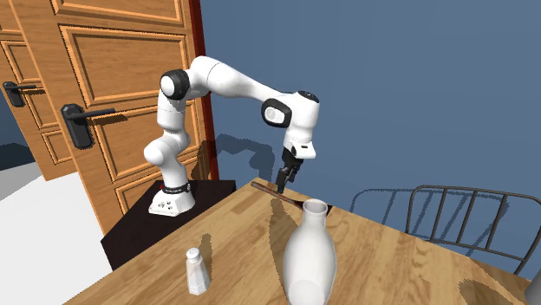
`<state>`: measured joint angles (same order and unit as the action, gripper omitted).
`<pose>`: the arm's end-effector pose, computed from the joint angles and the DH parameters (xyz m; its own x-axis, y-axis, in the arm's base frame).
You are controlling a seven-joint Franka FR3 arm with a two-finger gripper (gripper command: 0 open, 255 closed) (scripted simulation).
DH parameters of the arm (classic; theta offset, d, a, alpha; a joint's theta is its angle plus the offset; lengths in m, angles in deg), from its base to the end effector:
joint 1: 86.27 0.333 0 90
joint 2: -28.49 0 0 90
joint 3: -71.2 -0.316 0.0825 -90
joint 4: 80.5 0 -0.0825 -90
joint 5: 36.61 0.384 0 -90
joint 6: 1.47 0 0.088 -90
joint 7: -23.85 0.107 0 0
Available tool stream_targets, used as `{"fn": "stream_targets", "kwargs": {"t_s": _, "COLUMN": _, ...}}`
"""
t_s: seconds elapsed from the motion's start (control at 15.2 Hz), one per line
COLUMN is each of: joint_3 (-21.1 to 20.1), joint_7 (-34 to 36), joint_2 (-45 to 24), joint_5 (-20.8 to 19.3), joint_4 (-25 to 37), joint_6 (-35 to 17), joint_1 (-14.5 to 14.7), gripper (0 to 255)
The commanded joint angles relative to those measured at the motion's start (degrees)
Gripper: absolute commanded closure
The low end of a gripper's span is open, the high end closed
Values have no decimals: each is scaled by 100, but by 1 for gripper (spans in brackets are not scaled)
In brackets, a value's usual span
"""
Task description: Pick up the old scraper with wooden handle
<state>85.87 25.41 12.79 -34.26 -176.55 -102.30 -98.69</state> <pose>0.5570 -0.2668 0.4323 0.8577 -0.4818 -0.1794 -0.4838 -0.8745 0.0352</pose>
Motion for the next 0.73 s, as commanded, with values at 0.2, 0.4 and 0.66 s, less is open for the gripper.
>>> {"fn": "stream_targets", "kwargs": {"t_s": 0.2, "joint_3": 9, "joint_7": -12, "joint_2": -250, "joint_5": 48, "joint_4": -14, "joint_6": -253, "joint_1": -44, "gripper": 0}}
{"fn": "stream_targets", "kwargs": {"t_s": 0.4, "joint_3": 0, "joint_7": -22, "joint_2": -331, "joint_5": 71, "joint_4": -181, "joint_6": -498, "joint_1": -47, "gripper": 0}}
{"fn": "stream_targets", "kwargs": {"t_s": 0.66, "joint_3": -2, "joint_7": -15, "joint_2": -330, "joint_5": 71, "joint_4": -172, "joint_6": -488, "joint_1": -43, "gripper": 255}}
